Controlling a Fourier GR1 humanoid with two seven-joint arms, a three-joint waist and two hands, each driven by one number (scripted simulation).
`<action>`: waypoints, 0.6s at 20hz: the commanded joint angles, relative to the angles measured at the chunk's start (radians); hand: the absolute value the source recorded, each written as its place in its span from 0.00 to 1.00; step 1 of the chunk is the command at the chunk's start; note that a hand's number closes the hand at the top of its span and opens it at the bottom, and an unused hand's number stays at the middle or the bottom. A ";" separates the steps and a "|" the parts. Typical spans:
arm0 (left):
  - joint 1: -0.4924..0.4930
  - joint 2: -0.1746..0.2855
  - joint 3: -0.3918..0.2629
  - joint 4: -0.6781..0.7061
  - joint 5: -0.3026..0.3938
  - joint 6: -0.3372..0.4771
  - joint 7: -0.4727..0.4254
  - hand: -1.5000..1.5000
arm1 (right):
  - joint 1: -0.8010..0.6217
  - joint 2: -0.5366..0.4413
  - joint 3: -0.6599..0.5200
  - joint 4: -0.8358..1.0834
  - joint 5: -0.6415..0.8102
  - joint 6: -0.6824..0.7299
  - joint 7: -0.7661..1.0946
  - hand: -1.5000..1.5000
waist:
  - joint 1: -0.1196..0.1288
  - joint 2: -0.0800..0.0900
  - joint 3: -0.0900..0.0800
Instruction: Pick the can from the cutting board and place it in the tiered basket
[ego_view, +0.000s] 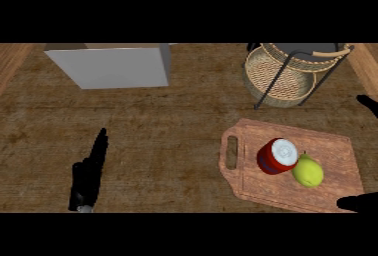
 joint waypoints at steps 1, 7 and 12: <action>0.028 -0.018 0.014 0.051 0.006 -0.031 -0.042 0.50 | -0.075 0.082 0.138 -0.028 0.161 -0.034 0.174 0.00 | 0.008 0.005 -0.002; 0.014 -0.013 0.008 -0.030 -0.030 -0.011 0.064 0.50 | -0.171 0.142 0.234 0.057 0.298 0.083 0.226 0.00 | 0.005 0.004 -0.001; 0.080 0.005 0.050 -0.029 0.004 -0.065 -0.004 0.50 | -0.197 0.177 0.300 0.034 0.355 0.178 0.378 0.00 | 0.004 0.002 -0.001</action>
